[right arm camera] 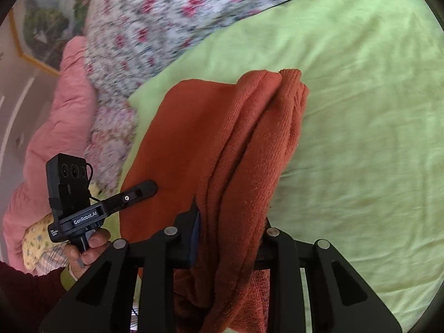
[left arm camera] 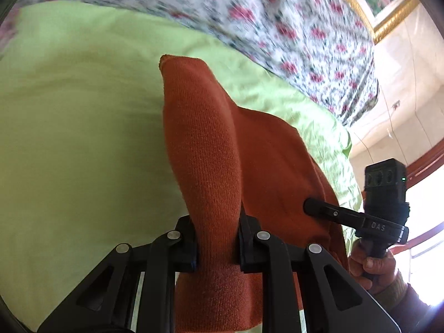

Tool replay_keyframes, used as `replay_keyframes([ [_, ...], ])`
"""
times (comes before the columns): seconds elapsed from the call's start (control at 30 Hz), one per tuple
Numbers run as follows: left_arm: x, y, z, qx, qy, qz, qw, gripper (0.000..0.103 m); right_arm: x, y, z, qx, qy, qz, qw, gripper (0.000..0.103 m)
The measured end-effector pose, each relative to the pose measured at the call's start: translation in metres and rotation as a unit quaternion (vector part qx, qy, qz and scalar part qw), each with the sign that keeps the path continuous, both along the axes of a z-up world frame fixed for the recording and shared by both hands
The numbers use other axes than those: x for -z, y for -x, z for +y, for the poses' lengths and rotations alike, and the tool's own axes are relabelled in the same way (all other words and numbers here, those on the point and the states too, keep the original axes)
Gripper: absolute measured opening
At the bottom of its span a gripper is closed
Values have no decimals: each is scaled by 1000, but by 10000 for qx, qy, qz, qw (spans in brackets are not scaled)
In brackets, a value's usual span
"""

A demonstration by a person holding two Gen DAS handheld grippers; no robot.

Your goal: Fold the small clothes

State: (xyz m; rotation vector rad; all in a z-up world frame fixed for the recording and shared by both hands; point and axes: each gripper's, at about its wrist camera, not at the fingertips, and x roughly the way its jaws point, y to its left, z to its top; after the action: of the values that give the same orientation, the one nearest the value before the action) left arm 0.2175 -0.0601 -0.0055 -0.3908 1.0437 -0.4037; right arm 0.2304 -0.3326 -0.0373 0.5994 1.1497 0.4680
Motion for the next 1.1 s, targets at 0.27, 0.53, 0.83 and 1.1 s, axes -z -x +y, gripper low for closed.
replay_keyframes([
  [0.27, 26, 65, 86, -473, -150, 383, 9980, 19, 39, 21, 91, -816, -301, 306, 9957, 28],
  [0.53, 62, 62, 114, -623, 124, 773, 9950, 36, 59, 26, 96, -912, 250, 698, 9931, 41],
  [0.83, 56, -12, 149, -971, 265, 761, 9920, 56, 13, 18, 76, -527, 904, 78, 9945, 56],
  [1.1, 78, -89, 182, -1435, 705, 1022, 9818, 54, 17, -7, 90, -551, 469, 150, 9973, 46],
])
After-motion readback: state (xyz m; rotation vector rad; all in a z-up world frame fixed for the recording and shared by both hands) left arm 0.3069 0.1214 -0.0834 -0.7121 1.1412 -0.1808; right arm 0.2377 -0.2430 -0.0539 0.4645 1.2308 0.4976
